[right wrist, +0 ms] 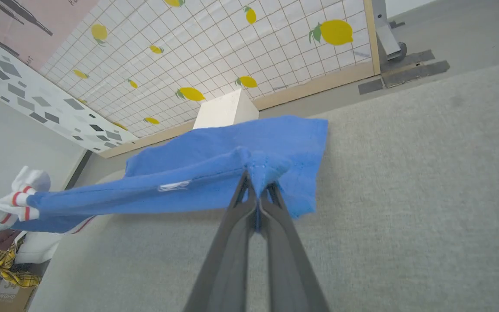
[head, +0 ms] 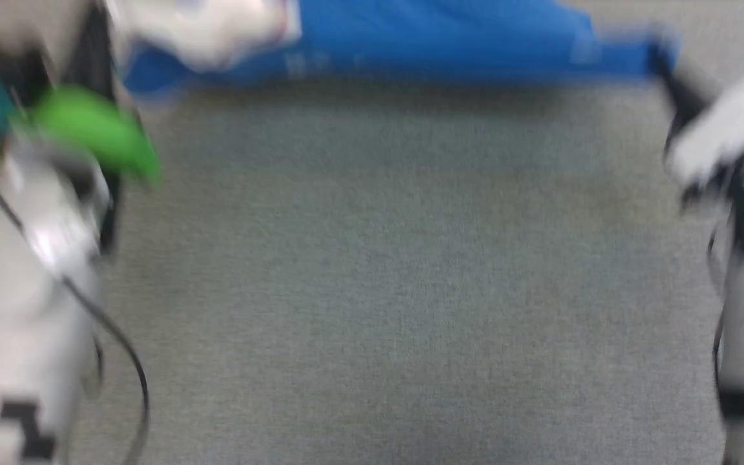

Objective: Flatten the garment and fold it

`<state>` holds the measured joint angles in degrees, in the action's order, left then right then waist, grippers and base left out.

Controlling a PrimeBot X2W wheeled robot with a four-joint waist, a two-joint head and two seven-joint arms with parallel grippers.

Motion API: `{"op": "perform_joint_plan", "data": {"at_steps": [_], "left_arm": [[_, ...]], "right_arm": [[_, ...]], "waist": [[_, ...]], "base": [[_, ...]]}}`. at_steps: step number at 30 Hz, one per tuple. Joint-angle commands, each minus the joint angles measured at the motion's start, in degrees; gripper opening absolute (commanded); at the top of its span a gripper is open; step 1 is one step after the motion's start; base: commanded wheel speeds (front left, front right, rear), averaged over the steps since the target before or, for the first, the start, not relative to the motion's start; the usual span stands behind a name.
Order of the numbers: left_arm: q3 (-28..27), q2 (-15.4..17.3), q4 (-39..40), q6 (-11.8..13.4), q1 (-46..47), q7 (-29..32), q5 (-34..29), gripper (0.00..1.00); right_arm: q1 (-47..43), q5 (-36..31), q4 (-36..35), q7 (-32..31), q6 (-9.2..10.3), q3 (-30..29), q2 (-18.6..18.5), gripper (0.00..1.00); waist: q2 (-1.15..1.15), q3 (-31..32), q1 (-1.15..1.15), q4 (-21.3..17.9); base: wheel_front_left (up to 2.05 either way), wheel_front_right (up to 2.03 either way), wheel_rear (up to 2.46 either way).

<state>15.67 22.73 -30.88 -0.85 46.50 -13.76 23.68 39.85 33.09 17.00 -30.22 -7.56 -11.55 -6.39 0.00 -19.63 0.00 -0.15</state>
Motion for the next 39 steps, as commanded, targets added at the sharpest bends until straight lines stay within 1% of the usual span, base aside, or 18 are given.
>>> {"op": "perform_joint_plan", "data": {"at_steps": [1, 4, 7, 10, 14, 19, 21, 25, 29, 33, 36, 39], "left_arm": [[-0.12, -0.33, 1.22, 0.75, -4.54, -0.26, 0.84, 0.00], [-0.16, -1.10, 4.51, 1.98, -16.11, 0.89, 3.14, 0.00], [0.03, -1.36, 7.79, 3.21, -25.83, 2.73, 4.91, 0.00], [-0.36, -1.83, 11.02, 4.97, -35.05, 5.05, 7.33, 0.00], [-1.25, -1.95, 14.81, 6.78, -44.58, 8.68, 10.75, 0.00], [-2.93, -1.92, 19.73, 10.81, -55.10, 13.98, 14.60, 0.00], [-3.65, -2.02, 21.67, 12.18, -58.01, 15.17, 15.75, 0.00], [-4.87, -2.34, 25.01, 14.28, -62.25, 16.23, 17.33, 0.00], [-5.91, -2.39, 28.23, 15.21, -63.30, 14.62, 17.20, 0.00], [-6.02, -1.12, 30.80, 14.88, -60.51, 13.51, 15.64, 0.00], [-5.39, -0.14, 31.58, 14.39, -56.95, 14.04, 14.47, 0.00], [-4.14, 0.92, 31.57, 13.32, -51.60, 15.37, 13.16, 0.00]], "right_arm": [[-3.91, 1.41, -1.40, 0.25, 0.08, 0.20, -0.05, 0.00], [-14.03, 3.54, -4.79, 0.32, 0.08, -0.04, 0.05, 0.00], [-22.06, 4.49, -7.67, -0.34, 0.08, -0.25, 0.22, 0.00], [-29.71, 4.85, -10.48, -2.20, 0.08, -1.01, 0.08, 0.00], [-38.70, 3.69, -14.23, -5.97, 0.08, -1.39, -0.41, 0.00], [-48.36, 3.22, -16.91, -11.47, 0.08, -2.46, 1.10, 0.00], [-51.44, 2.91, -17.72, -13.60, 0.08, -2.65, 1.73, 0.00], [-55.65, 2.55, -18.97, -16.52, 0.08, -3.24, 2.67, 0.00], [-55.52, 2.07, -20.82, -14.39, 0.08, -4.19, 3.11, 0.00], [-52.20, 0.39, -22.57, -11.00, 0.08, -3.99, 3.22, 0.00], [-48.95, -1.46, -23.00, -10.02, 0.08, -3.36, 2.95, 0.00], [-45.17, -2.83, -22.39, -10.06, 0.08, -2.66, 2.44, 0.00]], "waist": [[0.00, 7.66, 0.00, 2.07], [0.00, 10.82, 0.00, 2.40], [0.00, 12.99, 0.00, 2.41], [0.00, 14.88, 0.00, 2.49], [0.00, 16.49, 0.00, 2.34], [0.00, 17.25, 0.00, 1.84], [0.00, 17.31, 0.00, 1.74], [0.00, 17.62, 0.00, 1.41], [0.00, 17.84, 0.00, 0.97], [0.00, 17.91, 0.00, 0.57], [0.00, 17.50, 0.00, 0.38], [0.00, 16.11, 0.00, 0.34]], "base": [[0.00, 0.00, 0.00], [0.00, 0.00, 0.00], [0.00, 0.00, 0.00], [0.00, 0.00, 0.00], [0.00, 0.00, 0.00], [0.00, 0.00, 0.00], [0.00, 0.00, 0.00], [0.00, 0.00, 0.00], [0.00, 0.00, 0.00], [0.00, 0.00, 0.00], [0.00, 0.00, 0.00], [0.00, 0.00, 0.00]]}}
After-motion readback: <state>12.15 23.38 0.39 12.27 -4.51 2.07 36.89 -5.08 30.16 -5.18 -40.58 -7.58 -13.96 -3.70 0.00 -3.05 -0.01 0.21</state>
